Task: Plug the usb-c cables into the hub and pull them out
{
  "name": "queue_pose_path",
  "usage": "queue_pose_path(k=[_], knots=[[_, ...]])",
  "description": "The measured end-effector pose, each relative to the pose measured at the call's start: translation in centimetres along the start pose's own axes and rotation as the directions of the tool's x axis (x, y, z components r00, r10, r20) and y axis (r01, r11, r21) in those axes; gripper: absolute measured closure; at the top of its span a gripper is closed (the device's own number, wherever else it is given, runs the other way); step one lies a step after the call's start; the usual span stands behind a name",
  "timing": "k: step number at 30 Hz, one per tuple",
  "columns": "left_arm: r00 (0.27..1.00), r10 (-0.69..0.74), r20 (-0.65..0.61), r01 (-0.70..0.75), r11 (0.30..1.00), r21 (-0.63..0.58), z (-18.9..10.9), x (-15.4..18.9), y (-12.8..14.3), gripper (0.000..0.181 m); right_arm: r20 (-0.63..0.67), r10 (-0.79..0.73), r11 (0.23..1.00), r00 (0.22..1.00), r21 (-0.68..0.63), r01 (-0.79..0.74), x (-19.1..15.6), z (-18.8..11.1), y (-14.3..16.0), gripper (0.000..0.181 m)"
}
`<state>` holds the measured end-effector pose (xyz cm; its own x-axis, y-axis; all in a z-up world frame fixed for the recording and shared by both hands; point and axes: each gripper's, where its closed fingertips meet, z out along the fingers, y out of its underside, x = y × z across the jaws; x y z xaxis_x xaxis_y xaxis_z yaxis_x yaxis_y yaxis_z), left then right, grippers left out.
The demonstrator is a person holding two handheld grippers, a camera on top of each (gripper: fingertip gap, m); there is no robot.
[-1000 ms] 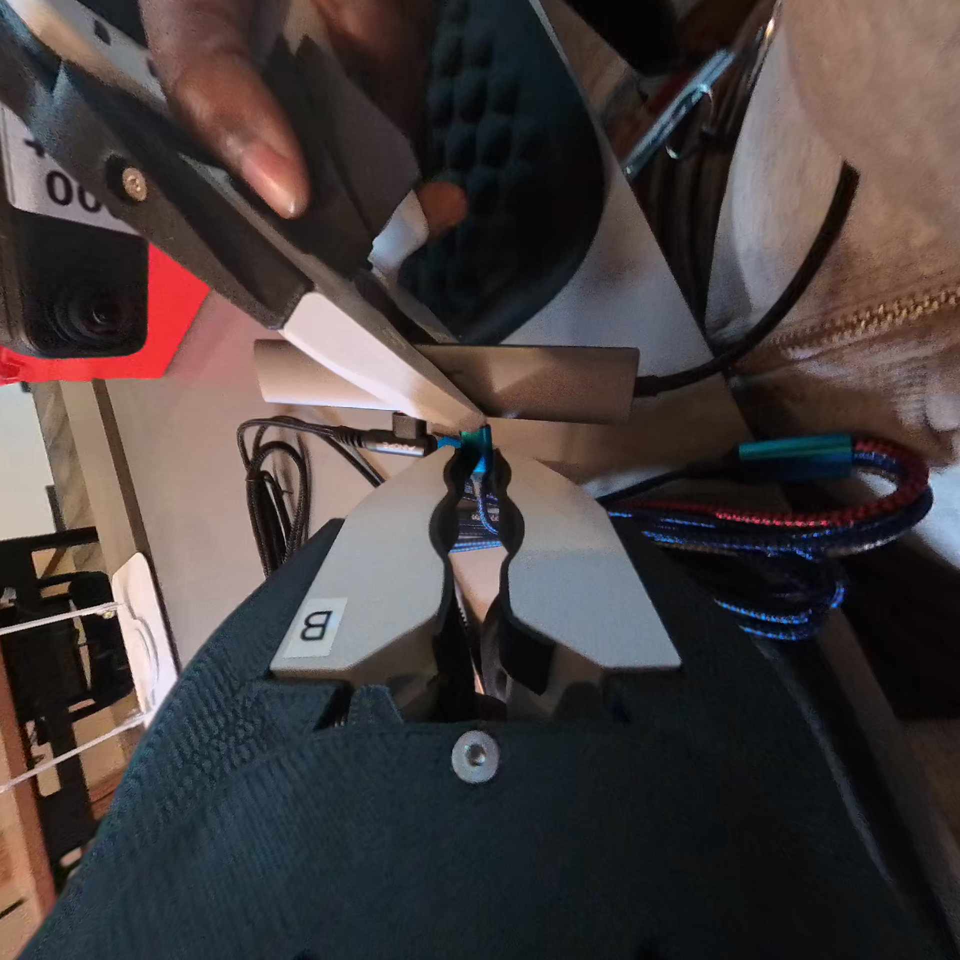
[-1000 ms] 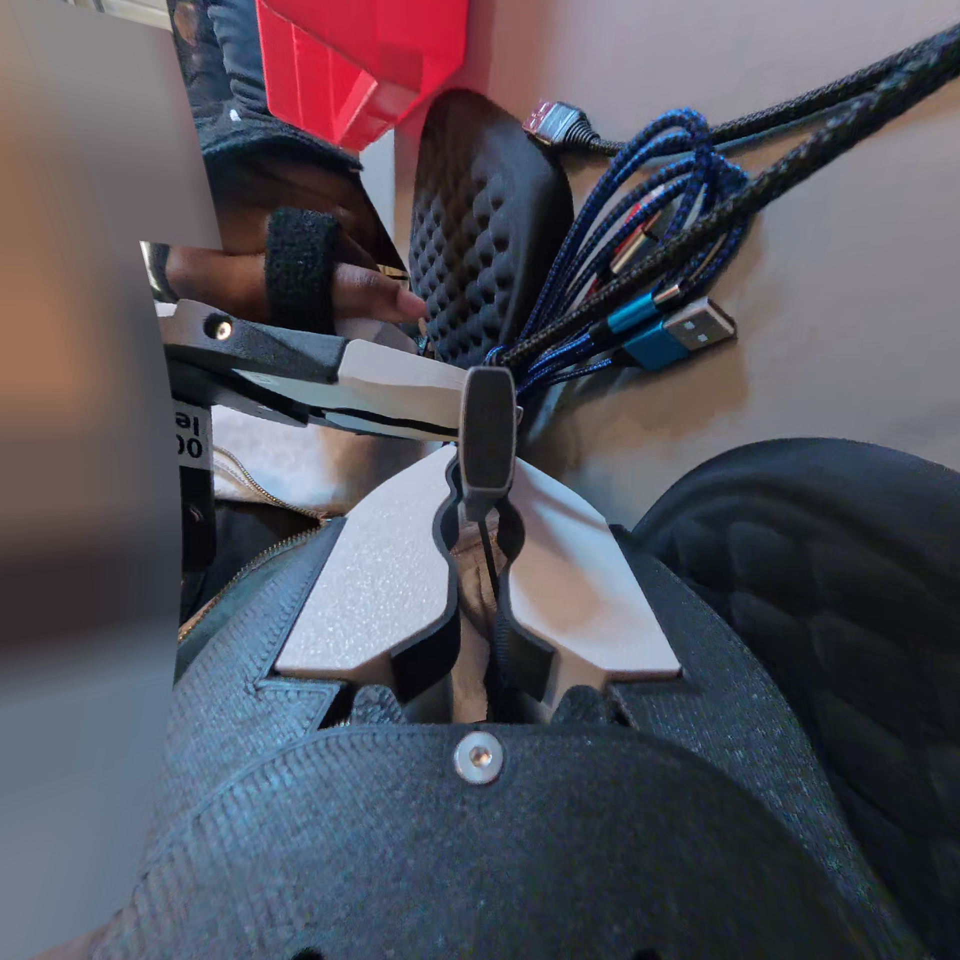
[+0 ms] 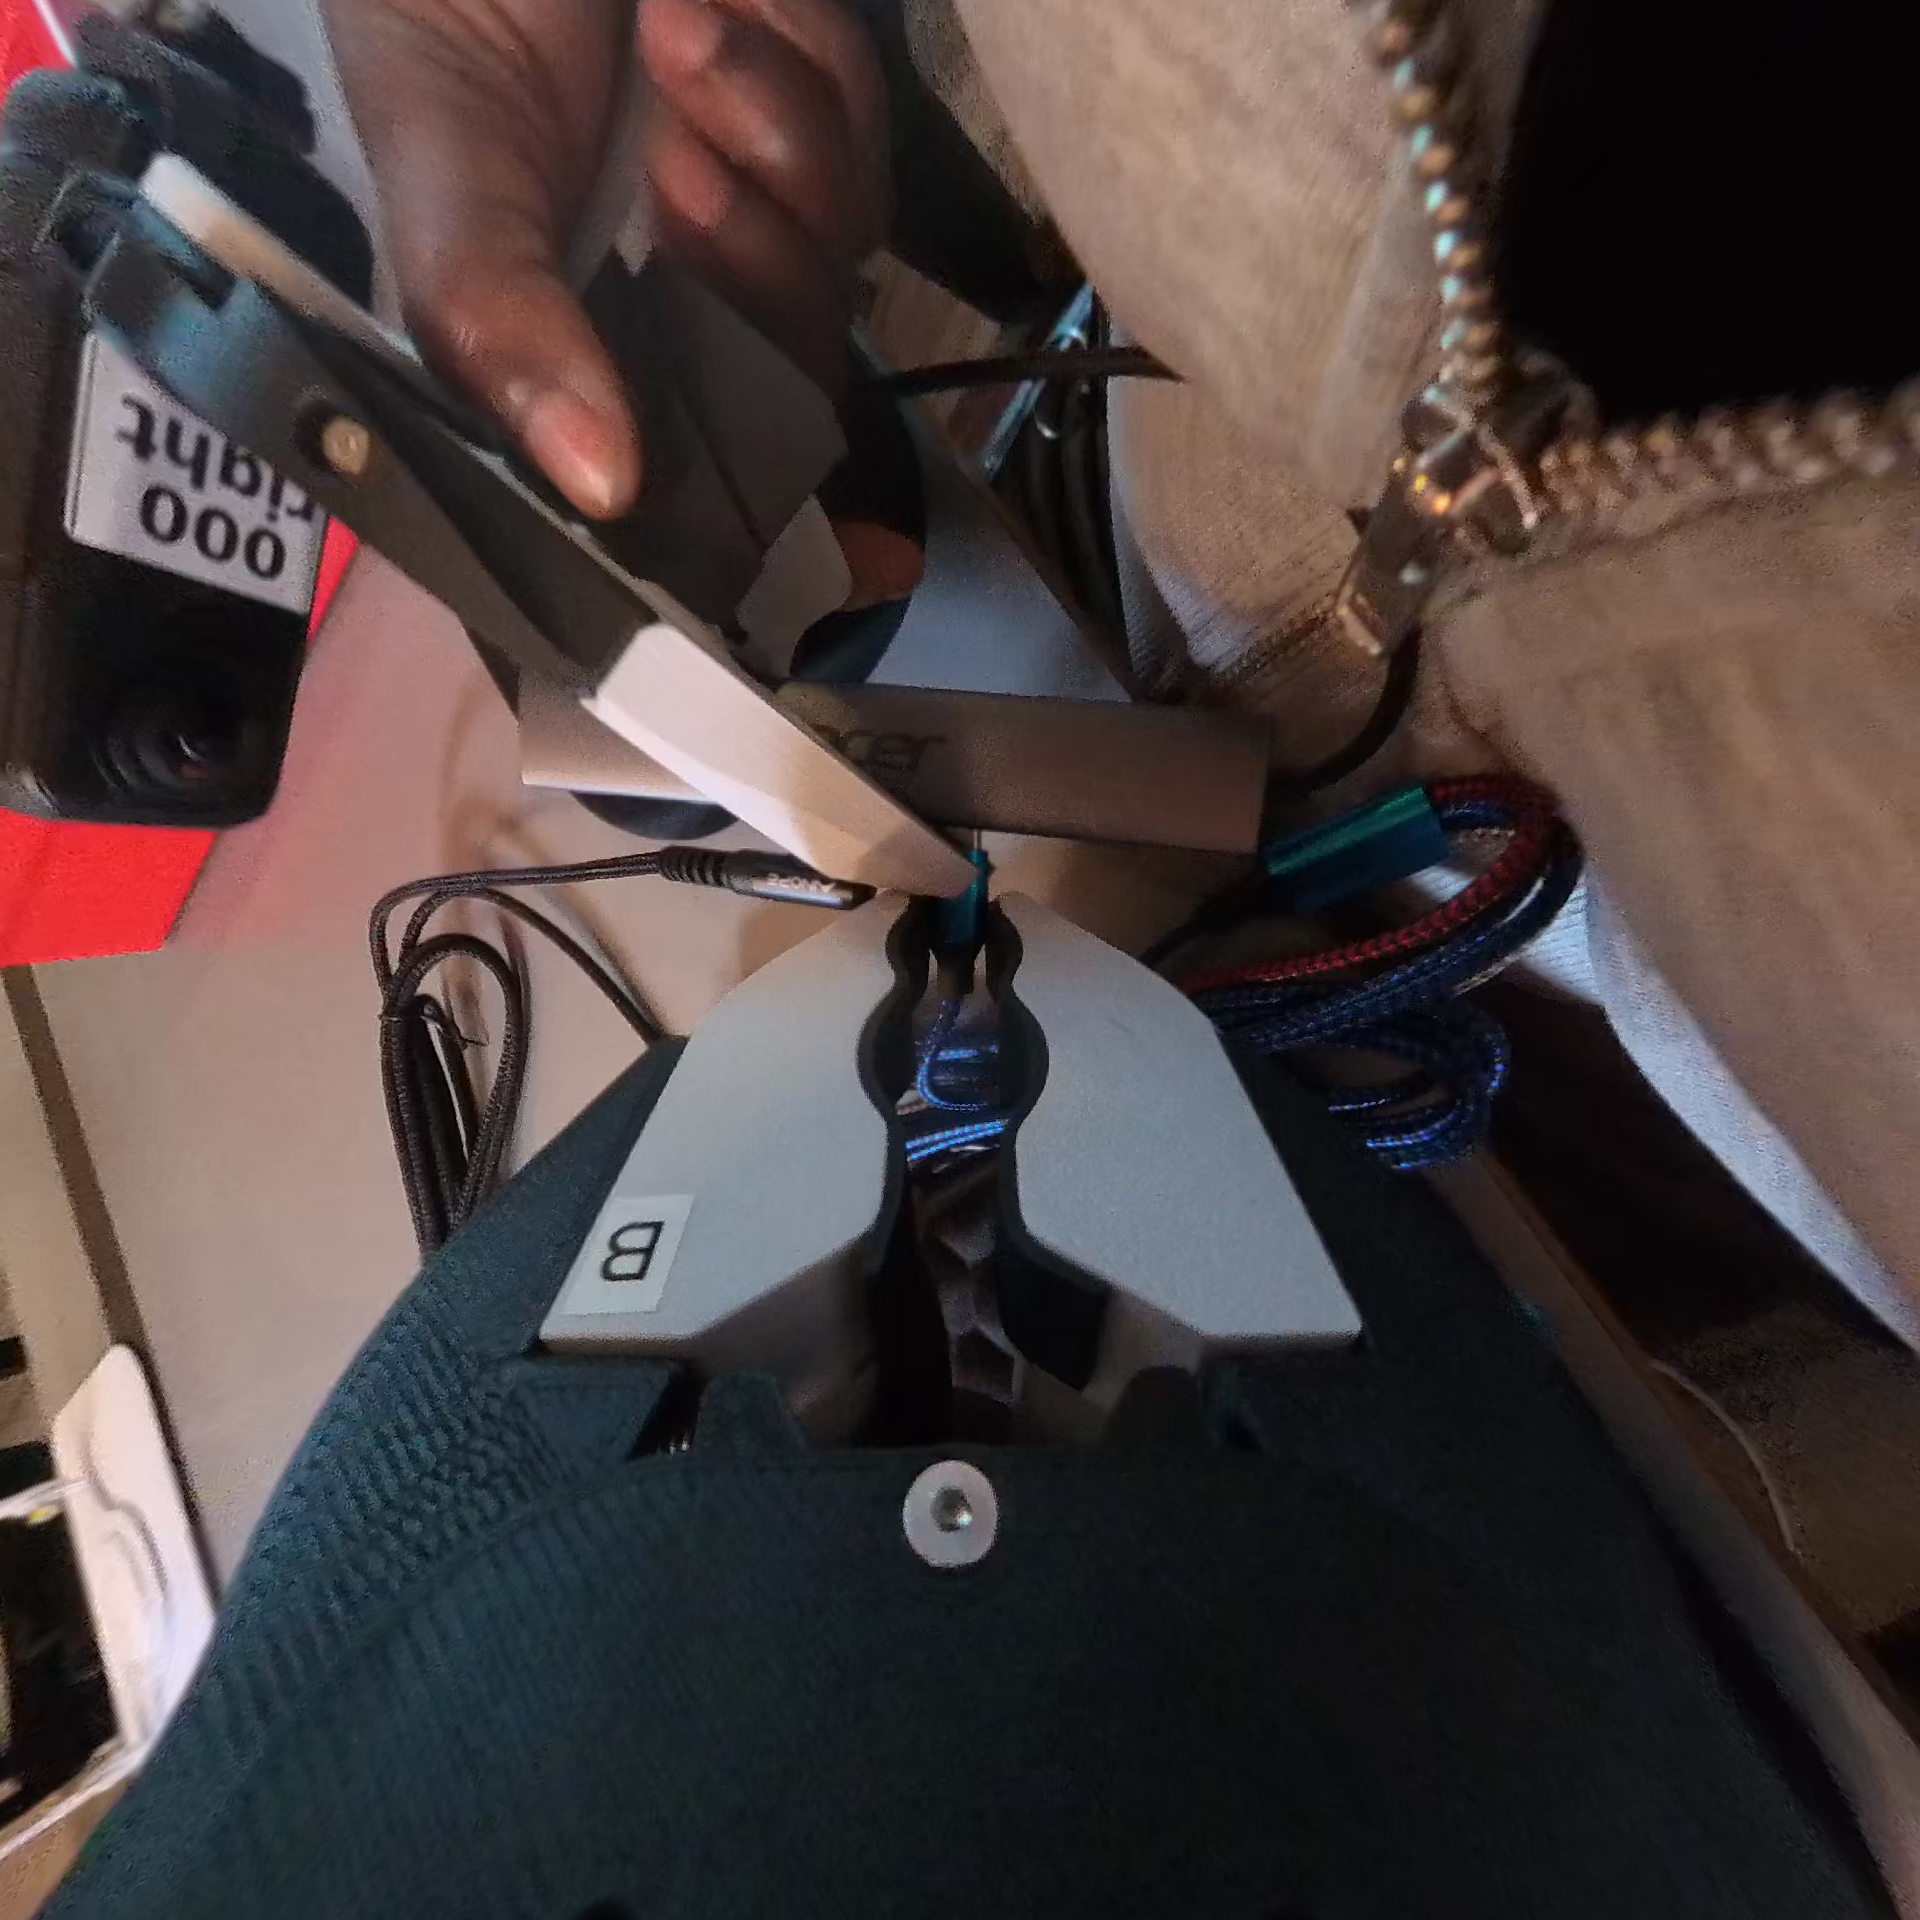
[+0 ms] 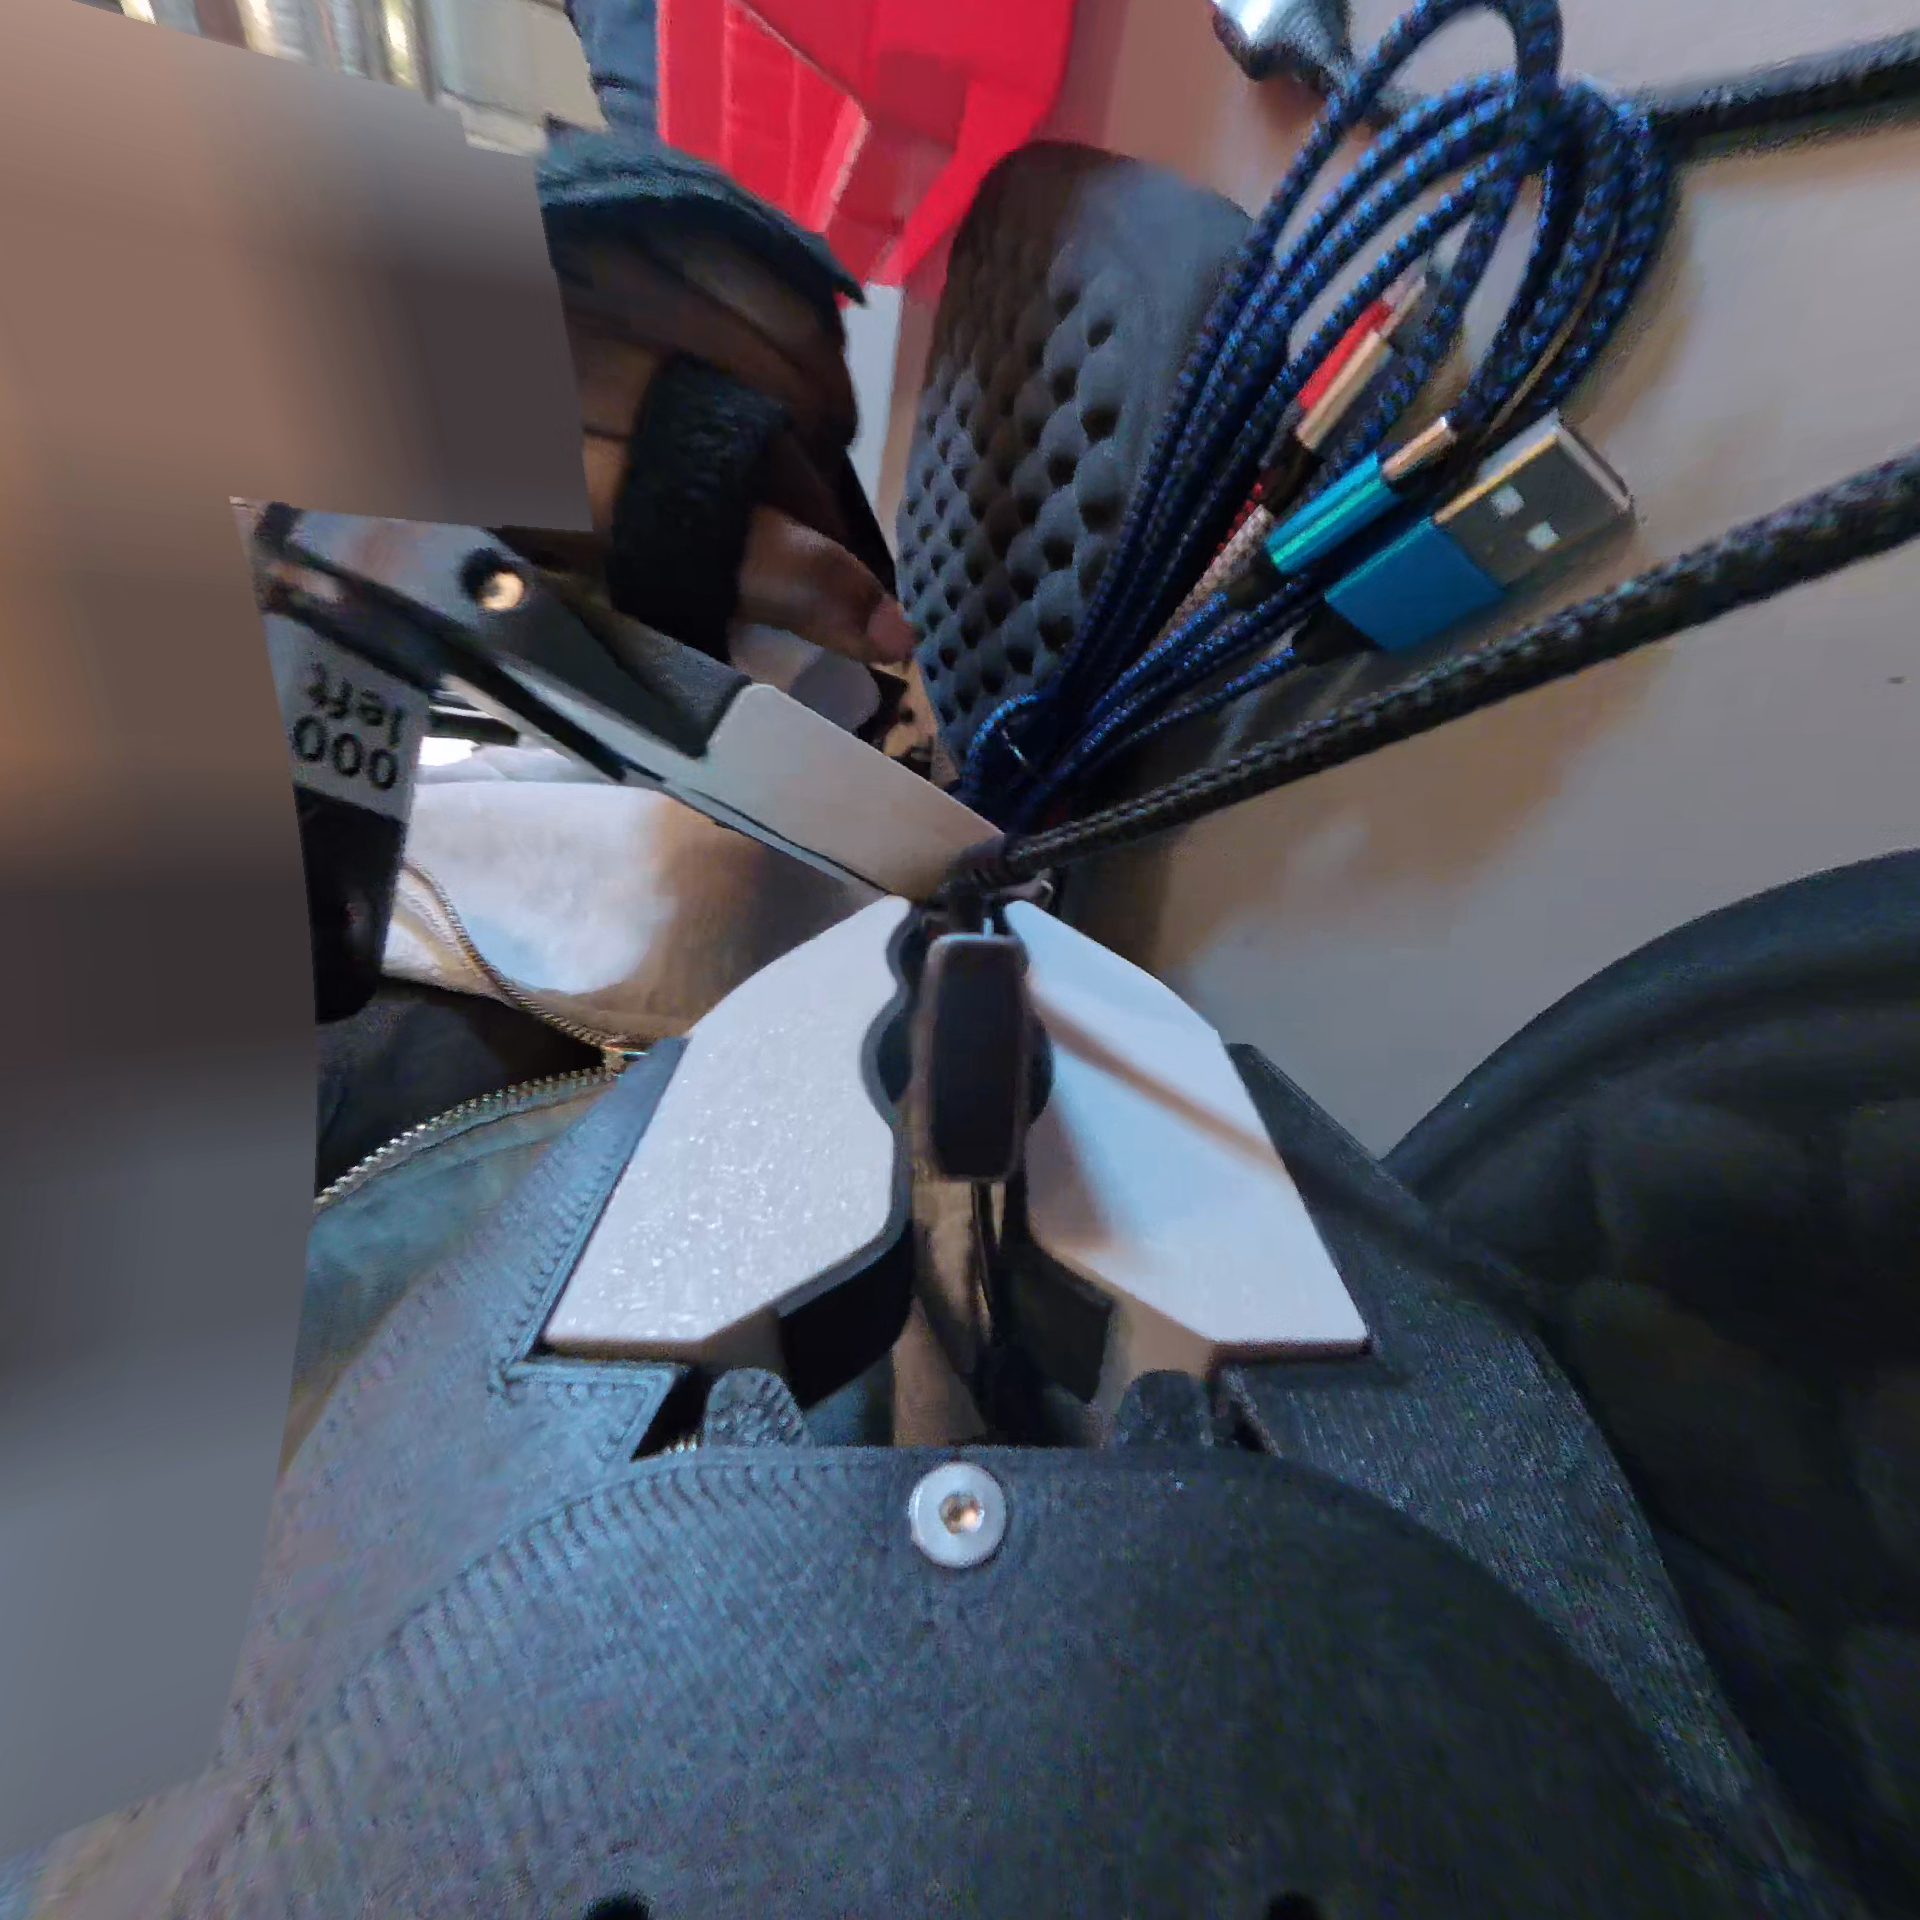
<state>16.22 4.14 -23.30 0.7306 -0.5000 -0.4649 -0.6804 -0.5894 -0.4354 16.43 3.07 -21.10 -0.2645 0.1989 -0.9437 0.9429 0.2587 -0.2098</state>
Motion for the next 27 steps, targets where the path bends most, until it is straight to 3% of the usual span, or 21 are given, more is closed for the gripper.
queue_pose_path(k=[4,6,9,13,18,27], knots=[[0.998,0.044,0.036,-0.043,0.999,-0.027,-0.1,-0.1,0.2,0.17,0.062,-0.042,0.999,0.997,0.03,0.04,-1.2,-0.5,0.1,0.134],[0.998,0.05,0.039,-0.049,0.998,-0.037,-0.3,-0.2,0.3,0.17,0.037,-0.072,0.997,0.997,-0.005,0.073,-1.0,-0.4,1.2,0.14],[0.997,0.04,0.059,-0.039,0.999,-0.016,-0.5,-0.3,0.2,0.17,-0.048,-0.116,0.991,0.992,0.057,0.119,-0.2,-0.6,1.1,0.17],[0.997,0.025,0.068,-0.024,1.0,-0.019,-0.5,-0.2,0.4,0.171,-0.047,-0.069,0.991,0.997,0.113,0.074,0.0,-0.3,0.9,0.171],[0.973,0.223,0.063,-0.212,0.966,-0.147,-0.8,-0.5,0.8,0.171,-0.061,-0.057,0.998,0.997,0.01,0.058,-0.2,0.1,0.9,0.171],[0.965,0.262,0.0,-0.26,0.959,-0.109,-1.9,-2.2,1.5,0.171,-0.046,-0.117,0.992,0.992,-0.045,0.115,-0.8,-0.4,-1.1,0.173]])
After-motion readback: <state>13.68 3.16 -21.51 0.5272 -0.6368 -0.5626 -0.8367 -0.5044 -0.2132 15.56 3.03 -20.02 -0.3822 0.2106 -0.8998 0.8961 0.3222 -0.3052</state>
